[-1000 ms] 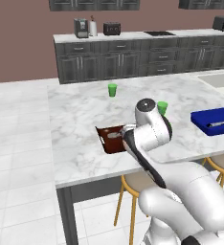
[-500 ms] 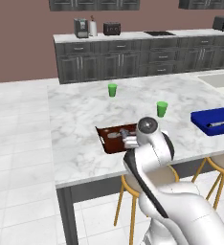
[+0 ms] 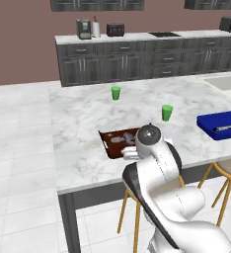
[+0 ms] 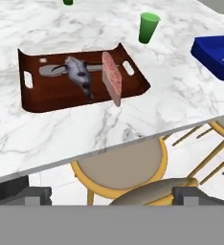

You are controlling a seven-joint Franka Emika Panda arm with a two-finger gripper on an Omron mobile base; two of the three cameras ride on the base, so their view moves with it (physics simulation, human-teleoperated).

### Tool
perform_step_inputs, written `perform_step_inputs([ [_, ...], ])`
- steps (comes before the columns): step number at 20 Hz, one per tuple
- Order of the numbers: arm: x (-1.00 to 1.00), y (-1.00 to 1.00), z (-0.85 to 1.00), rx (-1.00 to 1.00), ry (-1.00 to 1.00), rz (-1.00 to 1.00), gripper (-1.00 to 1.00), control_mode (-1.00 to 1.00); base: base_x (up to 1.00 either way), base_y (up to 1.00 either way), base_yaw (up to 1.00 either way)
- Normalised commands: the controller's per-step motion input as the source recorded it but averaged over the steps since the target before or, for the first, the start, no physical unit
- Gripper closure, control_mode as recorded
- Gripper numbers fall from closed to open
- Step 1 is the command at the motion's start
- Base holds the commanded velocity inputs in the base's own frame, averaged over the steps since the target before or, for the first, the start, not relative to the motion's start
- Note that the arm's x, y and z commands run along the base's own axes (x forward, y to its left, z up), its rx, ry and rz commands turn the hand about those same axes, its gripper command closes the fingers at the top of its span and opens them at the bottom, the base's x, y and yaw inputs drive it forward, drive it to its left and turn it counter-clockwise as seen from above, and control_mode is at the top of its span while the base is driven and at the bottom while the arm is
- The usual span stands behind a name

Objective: Gather the sweet potato and garlic from the fridge and place them on a tray on the dining counter. Then gather the fish and steak from the fridge and place them on the other tray.

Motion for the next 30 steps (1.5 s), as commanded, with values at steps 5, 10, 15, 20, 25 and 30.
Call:
perform_step_inputs([
  [5, -0.75, 0.57, -0.12, -0.09, -0.06, 0.10, -1.00, -1.00, 0.00, 0.00, 0.00],
  [10, 0.00, 0.00, 0.00, 0.00, 0.00, 0.00, -1.00, 1.00, -0.56, 0.78, 0.08],
  [15, 0.00, 0.00, 0.00, 0.00, 0.00, 0.00, -1.00, 1.00, -0.69, 0.75, 0.08],
  [20, 0.00, 0.00, 0.00, 0.00, 0.00, 0.00, -1.00, 1.00, -0.57, 0.83, 0.11],
  [25, 0.00, 0.00, 0.00, 0.00, 0.00, 0.00, -1.00, 1.00, -0.13, 0.72, 0.29],
  [30, 0.00, 0.00, 0.00, 0.00, 0.00, 0.00, -1.00, 1.00, -0.21, 0.33, 0.35],
])
